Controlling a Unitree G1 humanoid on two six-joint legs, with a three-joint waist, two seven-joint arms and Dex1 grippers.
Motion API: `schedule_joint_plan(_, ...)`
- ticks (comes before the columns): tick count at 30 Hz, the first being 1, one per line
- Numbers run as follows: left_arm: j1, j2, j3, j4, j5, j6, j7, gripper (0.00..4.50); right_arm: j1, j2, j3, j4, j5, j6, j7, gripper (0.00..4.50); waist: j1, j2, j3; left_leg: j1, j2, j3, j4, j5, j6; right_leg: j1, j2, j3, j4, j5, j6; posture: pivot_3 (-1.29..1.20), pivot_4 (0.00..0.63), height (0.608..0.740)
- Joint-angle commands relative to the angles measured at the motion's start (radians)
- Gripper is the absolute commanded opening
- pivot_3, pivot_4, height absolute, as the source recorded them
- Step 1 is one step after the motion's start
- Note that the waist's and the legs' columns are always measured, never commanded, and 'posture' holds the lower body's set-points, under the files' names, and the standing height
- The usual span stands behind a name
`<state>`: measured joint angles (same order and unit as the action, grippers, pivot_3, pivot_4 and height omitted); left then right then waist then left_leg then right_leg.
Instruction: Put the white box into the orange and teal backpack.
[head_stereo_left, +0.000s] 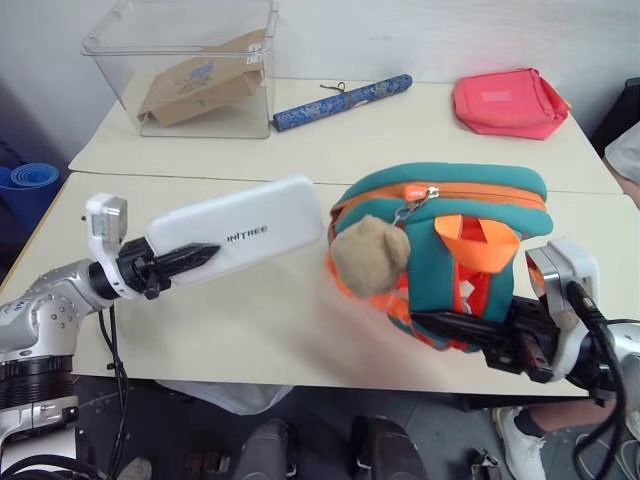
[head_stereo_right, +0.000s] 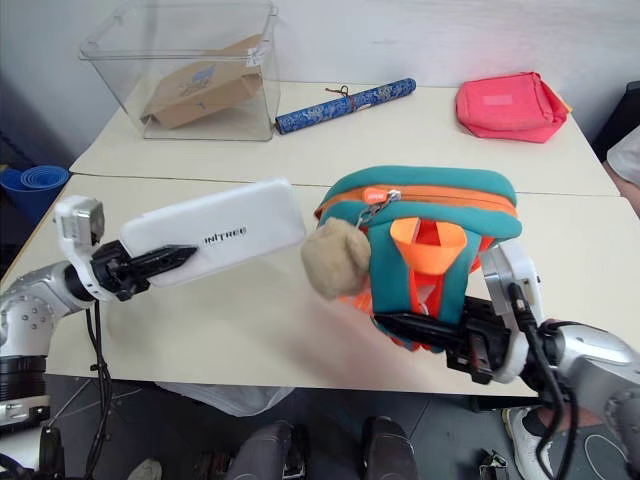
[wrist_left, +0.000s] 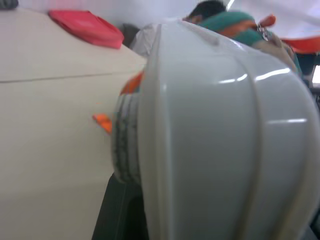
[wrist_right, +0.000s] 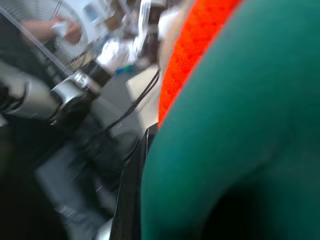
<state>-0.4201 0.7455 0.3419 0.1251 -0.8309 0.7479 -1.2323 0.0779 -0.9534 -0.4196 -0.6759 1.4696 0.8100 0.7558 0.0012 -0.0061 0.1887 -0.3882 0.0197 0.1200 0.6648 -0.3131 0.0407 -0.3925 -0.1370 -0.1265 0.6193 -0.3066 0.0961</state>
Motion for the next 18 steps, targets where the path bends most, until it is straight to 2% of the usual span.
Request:
schedule_joint_plan(1, -0.040, -0.020, -0.002, -0.095, -0.049, 0.002, 0.008, 1.21, 0.018, -0.046, -0.085, -0.004, 0.068, 0.027, 0.027, 0.03, 0.007, -0.001, 0.000, 0.000, 0.000, 0.000, 0.000, 0.000, 0.000, 0.000, 0.000, 0.000, 0.000, 0.000, 0.000, 0.00, 0.150, 0.740)
schedule_joint_plan(7, -0.121, -0.059, -0.092, -0.156, -0.023, -0.032, -0.020, 1.21, -0.039, -0.046, -0.037, 0.061, -0.040, 0.012, 0.051, 0.03, 0.023, -0.002, 0.001, -0.001, -0.002, 0.000, 0.001, 0.000, 0.000, 0.000, 0.000, -0.001, 0.000, 0.000, 0.001, 0.00, 0.150, 0.740)
schedule_joint_plan(11, -0.179, -0.073, -0.178, -0.136, 0.069, -0.118, -0.032, 1.21, -0.072, -0.031, -0.010, 0.079, -0.064, 0.013, 0.058, 0.03, 0.025, -0.003, 0.001, -0.001, -0.002, 0.000, 0.001, 0.001, 0.000, 0.000, 0.003, -0.002, 0.001, 0.000, 0.001, 0.00, 0.150, 0.740)
schedule_joint_plan(13, -0.242, -0.096, -0.244, -0.082, 0.169, -0.205, -0.007, 1.21, -0.077, -0.030, -0.003, 0.083, -0.077, 0.017, 0.069, 0.03, 0.029, -0.003, 0.001, -0.001, -0.002, 0.000, 0.001, 0.001, 0.000, 0.000, 0.004, -0.002, 0.001, 0.000, 0.001, 0.00, 0.150, 0.740)
schedule_joint_plan(15, -0.338, -0.109, -0.379, -0.039, 0.319, -0.308, -0.033, 1.21, -0.085, -0.034, 0.000, 0.096, -0.089, 0.021, 0.084, 0.03, 0.035, -0.005, 0.002, -0.001, -0.004, 0.000, 0.002, 0.002, 0.001, 0.001, 0.004, -0.004, 0.001, 0.001, 0.001, 0.00, 0.150, 0.740)
schedule_joint_plan(18, -0.431, -0.134, -0.502, -0.003, 0.424, -0.349, -0.063, 1.21, -0.099, -0.038, 0.008, 0.112, -0.105, 0.023, 0.101, 0.03, 0.040, -0.006, 0.002, -0.003, -0.005, 0.001, 0.002, 0.002, 0.003, 0.001, 0.005, -0.004, 0.000, 0.002, 0.004, 0.00, 0.150, 0.740)
